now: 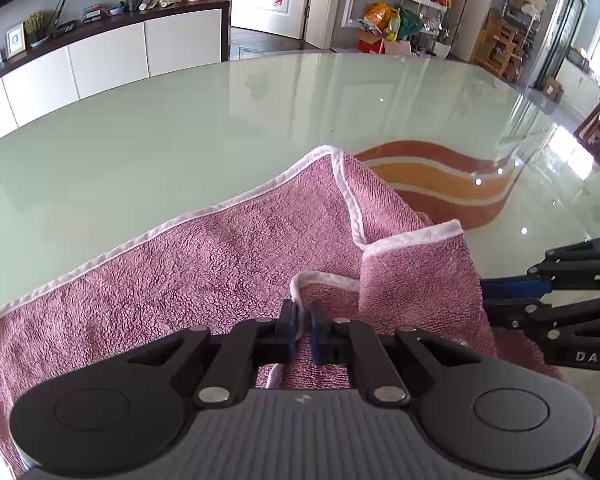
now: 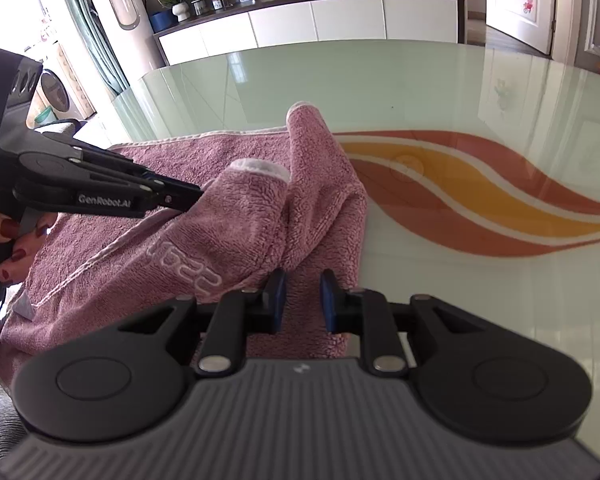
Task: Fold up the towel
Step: 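Open the right tool and release the folded towel while the left tool lifts away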
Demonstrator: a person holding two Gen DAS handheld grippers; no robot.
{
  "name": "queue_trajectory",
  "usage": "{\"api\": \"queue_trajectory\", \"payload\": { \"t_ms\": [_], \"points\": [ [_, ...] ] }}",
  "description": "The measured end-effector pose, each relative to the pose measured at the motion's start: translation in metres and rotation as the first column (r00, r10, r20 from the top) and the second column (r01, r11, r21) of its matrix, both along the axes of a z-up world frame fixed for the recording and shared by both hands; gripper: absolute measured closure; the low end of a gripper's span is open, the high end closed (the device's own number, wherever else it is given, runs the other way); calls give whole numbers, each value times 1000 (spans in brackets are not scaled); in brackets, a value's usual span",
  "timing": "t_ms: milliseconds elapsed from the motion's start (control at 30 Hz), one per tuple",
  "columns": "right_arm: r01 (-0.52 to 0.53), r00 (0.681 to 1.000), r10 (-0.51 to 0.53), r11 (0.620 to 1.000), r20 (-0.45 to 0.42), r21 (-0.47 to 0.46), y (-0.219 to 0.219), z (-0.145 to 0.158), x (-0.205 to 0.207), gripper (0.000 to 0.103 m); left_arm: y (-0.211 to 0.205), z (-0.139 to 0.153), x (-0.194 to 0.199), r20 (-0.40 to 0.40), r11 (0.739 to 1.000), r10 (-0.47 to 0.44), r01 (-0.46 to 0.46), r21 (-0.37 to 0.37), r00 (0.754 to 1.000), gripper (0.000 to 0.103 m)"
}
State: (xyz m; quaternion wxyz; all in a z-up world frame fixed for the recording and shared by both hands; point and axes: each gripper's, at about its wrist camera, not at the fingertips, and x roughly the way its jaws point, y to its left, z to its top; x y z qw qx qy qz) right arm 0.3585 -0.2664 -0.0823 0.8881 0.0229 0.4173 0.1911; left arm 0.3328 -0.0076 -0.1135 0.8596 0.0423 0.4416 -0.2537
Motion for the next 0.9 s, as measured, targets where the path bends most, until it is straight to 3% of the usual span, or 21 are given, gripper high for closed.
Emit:
{"api": "queue_trajectory", "payload": {
  "t_ms": [333,567,633,733,900],
  "points": [
    [0,1000,0,1000,1,-5,2,-1,0,83,32,29,-7,74,995,89,-85,-56,993,97],
    [-7,1000,8,1000,10,-27,6,-1,0,82,92,60,-11,149,968,248,-237,-85,957,98],
    [-9,1000,9,999,10,-31,7,-1,0,82,111,63,-11,142,954,298,-287,-93,944,98],
    [-11,1000,11,999,10,-36,8,-1,0,82,130,60,-7,98,945,315,-303,-124,944,98],
    [-9,1000,9,999,11,-46,9,-1,1,81,112,37,4,18,974,203,-200,-106,979,95]
  ]
}}
